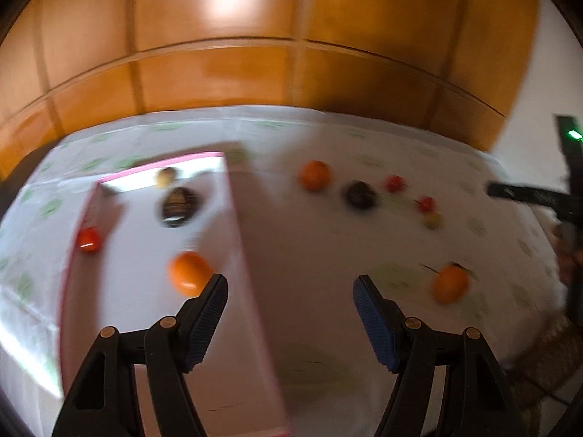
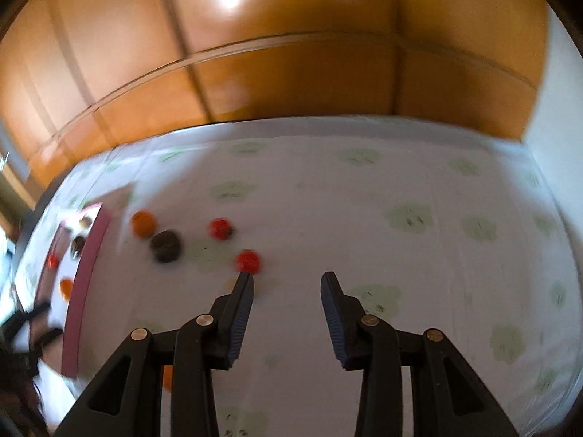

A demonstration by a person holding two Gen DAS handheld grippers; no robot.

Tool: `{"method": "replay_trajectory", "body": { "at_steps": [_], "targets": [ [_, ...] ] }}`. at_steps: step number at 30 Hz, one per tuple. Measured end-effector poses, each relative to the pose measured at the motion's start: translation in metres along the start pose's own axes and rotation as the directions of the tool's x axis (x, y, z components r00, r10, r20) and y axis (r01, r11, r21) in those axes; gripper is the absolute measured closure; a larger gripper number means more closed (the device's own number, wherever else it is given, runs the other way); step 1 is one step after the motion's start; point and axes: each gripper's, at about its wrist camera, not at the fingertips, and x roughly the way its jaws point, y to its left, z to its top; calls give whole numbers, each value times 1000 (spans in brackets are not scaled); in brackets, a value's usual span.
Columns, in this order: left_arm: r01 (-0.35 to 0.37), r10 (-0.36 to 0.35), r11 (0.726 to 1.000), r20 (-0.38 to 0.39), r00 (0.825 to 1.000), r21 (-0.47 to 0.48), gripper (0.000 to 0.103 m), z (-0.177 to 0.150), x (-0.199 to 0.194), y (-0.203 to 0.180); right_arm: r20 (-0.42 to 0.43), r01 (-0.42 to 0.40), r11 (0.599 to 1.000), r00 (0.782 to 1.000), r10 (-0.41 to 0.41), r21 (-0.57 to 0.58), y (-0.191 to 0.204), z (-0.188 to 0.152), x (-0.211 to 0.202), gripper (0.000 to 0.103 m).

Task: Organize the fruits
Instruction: 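Move both tools back toward the remaining fruits, then grasp the orange with a green leaf with the left gripper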

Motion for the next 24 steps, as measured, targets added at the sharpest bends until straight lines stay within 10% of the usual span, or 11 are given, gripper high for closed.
{"method": "replay_trajectory", "body": {
  "at_steps": [8, 15, 24],
  "targets": [
    [244, -227, 956, -112, 967, 163, 26, 9, 31, -78, -14, -30, 992, 999, 32, 124, -22, 4, 4, 64],
    [297, -251, 926, -207, 946, 233, 25, 10, 77, -129, -16, -36, 990, 999, 38, 136, -22, 4, 5, 64],
    [287, -241, 934, -217, 946, 211, 63, 5, 99, -132, -37, -37, 993, 998, 41, 114, -20, 4, 9, 64]
  ]
}}
